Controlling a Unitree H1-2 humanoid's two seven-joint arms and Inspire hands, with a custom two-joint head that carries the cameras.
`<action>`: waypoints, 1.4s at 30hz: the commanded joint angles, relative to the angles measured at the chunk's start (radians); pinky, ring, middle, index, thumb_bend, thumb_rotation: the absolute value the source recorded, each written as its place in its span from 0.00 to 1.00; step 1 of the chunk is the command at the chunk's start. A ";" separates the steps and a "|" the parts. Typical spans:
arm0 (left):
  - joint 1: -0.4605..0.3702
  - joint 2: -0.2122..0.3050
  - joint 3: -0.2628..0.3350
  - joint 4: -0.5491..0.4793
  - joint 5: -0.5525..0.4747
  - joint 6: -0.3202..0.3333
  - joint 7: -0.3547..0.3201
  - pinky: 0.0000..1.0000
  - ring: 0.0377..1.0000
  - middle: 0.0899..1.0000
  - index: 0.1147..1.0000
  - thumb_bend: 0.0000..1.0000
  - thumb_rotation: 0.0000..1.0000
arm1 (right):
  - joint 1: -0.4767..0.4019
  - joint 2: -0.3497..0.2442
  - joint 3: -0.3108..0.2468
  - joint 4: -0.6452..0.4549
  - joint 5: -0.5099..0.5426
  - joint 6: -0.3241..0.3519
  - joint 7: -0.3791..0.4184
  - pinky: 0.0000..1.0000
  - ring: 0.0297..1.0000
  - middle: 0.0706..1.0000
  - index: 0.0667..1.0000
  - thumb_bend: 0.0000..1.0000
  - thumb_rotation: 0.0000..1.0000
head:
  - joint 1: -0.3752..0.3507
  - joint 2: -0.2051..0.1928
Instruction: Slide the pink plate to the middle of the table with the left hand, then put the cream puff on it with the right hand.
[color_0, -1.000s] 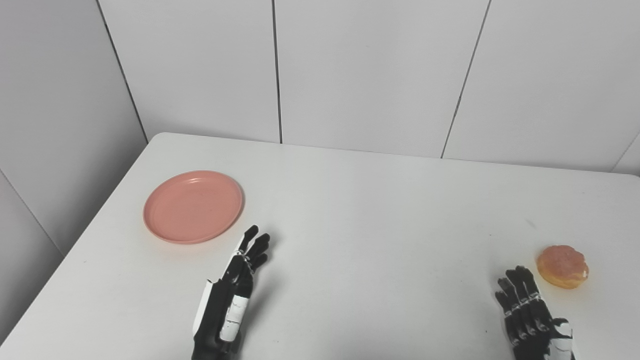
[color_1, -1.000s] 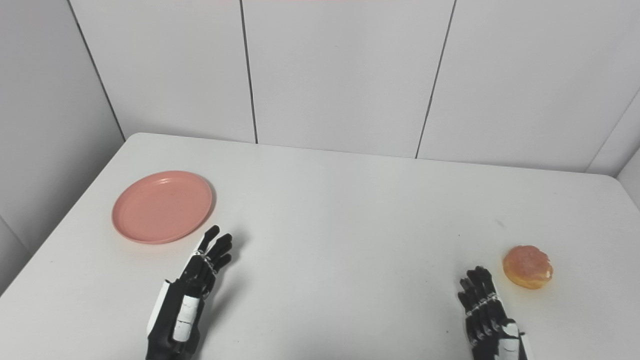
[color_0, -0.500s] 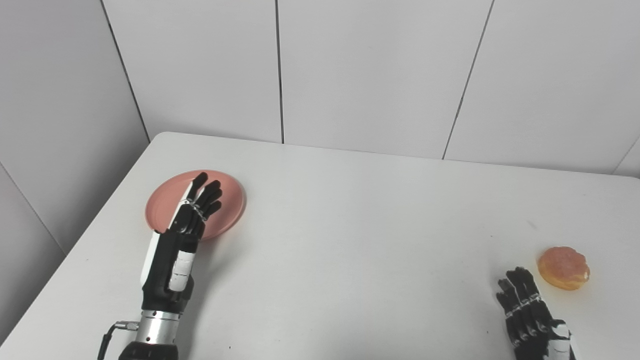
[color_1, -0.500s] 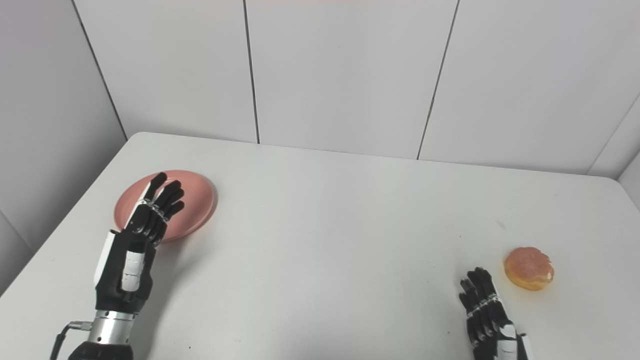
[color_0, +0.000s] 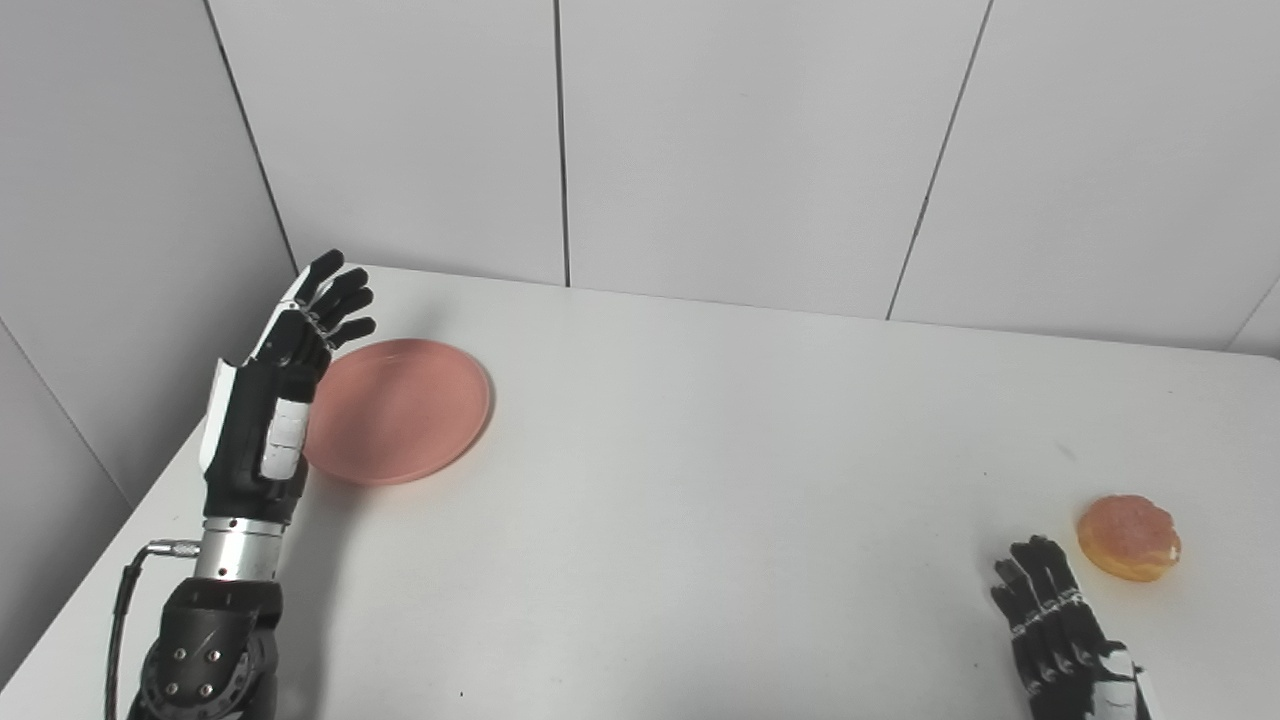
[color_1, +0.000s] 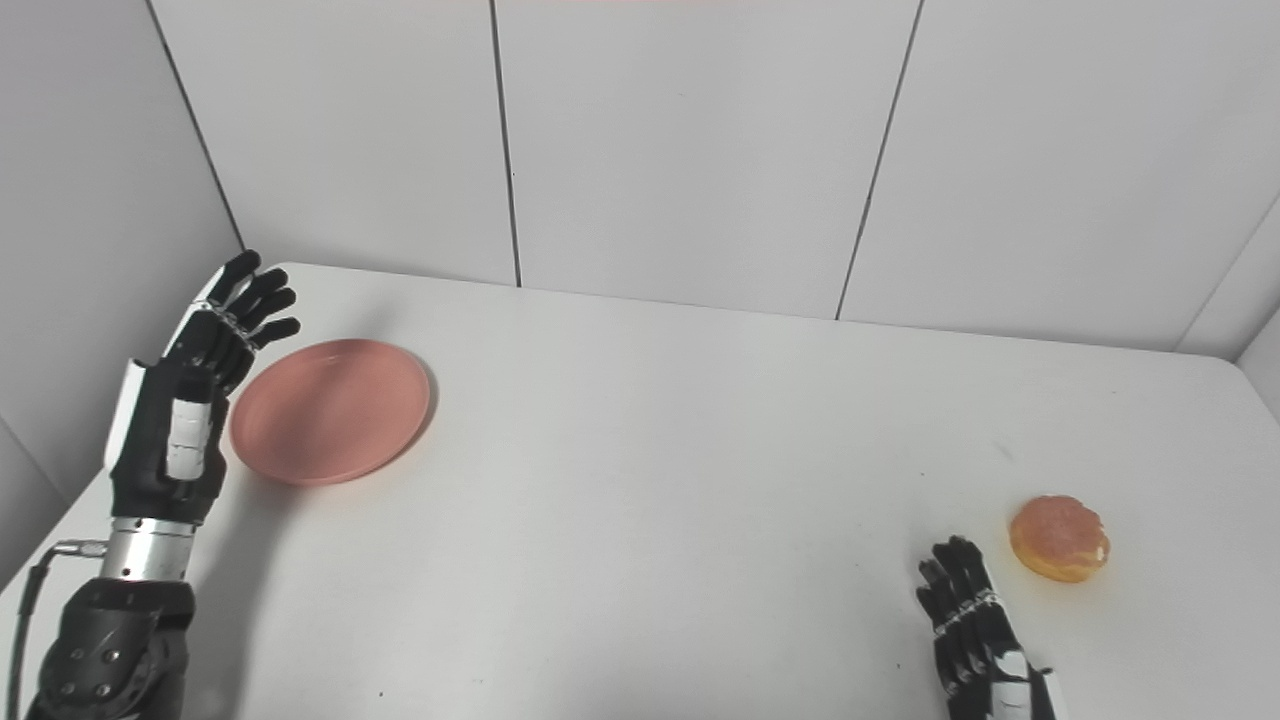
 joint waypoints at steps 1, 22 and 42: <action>-0.053 0.055 0.022 -0.013 -0.017 0.023 -0.003 0.82 0.89 0.89 0.88 1.00 0.94 | 0.005 -0.002 0.003 0.137 -0.016 0.040 -0.010 0.98 0.95 0.95 0.93 0.83 0.95 | -0.001 0.000; -0.273 0.211 0.080 0.368 -0.066 0.011 -0.046 0.90 0.91 0.89 0.87 1.00 0.94 | 0.002 0.000 0.004 0.142 -0.019 0.030 -0.014 0.96 0.94 0.93 0.91 0.85 0.94 | -0.008 -0.003; -0.399 0.184 0.067 0.765 -0.092 -0.005 -0.050 0.87 0.92 0.91 0.90 0.93 0.99 | 0.011 -0.006 0.002 0.134 -0.020 0.031 -0.016 0.95 0.93 0.92 0.90 0.85 0.94 | -0.011 0.004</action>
